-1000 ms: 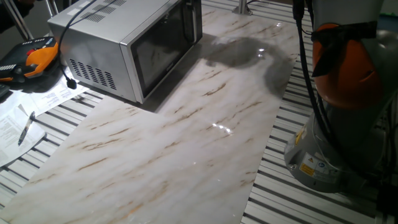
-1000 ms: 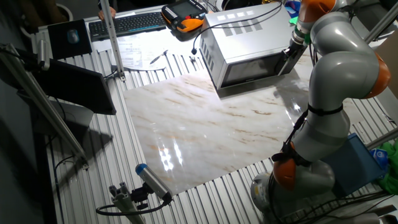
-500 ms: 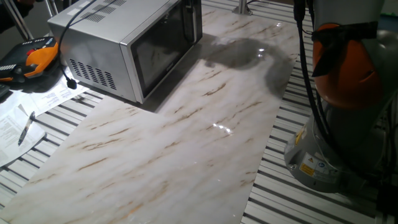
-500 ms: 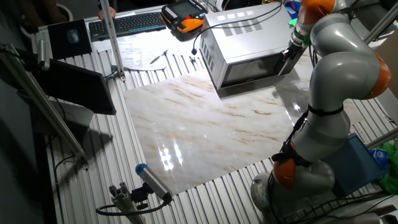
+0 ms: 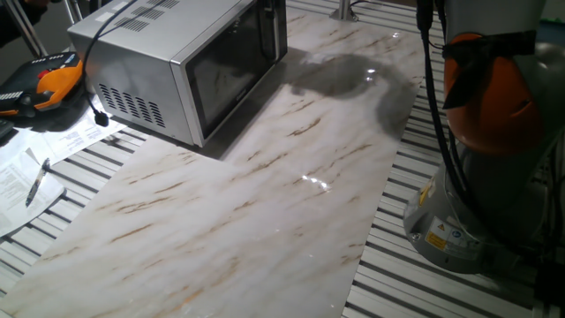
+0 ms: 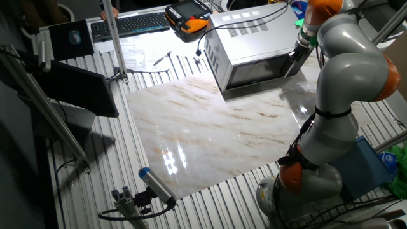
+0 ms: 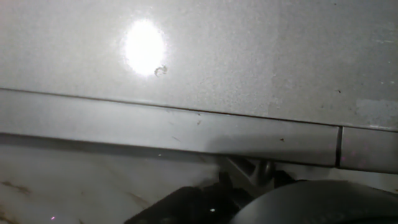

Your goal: Open the microwave door

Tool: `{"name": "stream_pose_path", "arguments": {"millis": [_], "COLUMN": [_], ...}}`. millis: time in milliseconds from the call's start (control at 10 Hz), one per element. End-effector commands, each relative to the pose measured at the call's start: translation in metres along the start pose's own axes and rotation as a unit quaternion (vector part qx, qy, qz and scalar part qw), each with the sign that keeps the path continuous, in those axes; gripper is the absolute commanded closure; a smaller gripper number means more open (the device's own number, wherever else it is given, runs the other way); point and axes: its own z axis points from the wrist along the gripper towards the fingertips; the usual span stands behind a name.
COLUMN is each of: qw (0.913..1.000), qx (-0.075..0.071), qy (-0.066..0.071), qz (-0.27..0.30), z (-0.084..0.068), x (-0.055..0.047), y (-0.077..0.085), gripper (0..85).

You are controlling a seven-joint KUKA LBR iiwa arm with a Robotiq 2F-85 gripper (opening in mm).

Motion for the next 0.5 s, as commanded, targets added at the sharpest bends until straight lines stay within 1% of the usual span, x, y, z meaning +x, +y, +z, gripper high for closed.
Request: {"name": "stream_pose_path", "arguments": {"millis": [0, 100, 200, 400], "qw": [1.0, 1.0, 1.0, 1.0], "qx": [-0.001, -0.003, -0.002, 0.001], "qy": [0.002, 0.006, 0.006, 0.002], "qz": [-0.003, -0.006, -0.007, -0.005], "z": [0.0001, 0.0, -0.0001, 0.0001], "x": [-0.0009, -0.0012, -0.0011, -0.0009], "y": [0.0011, 0.0014, 0.0015, 0.0019], "gripper": [85.0, 85.0, 85.0, 85.0]}}
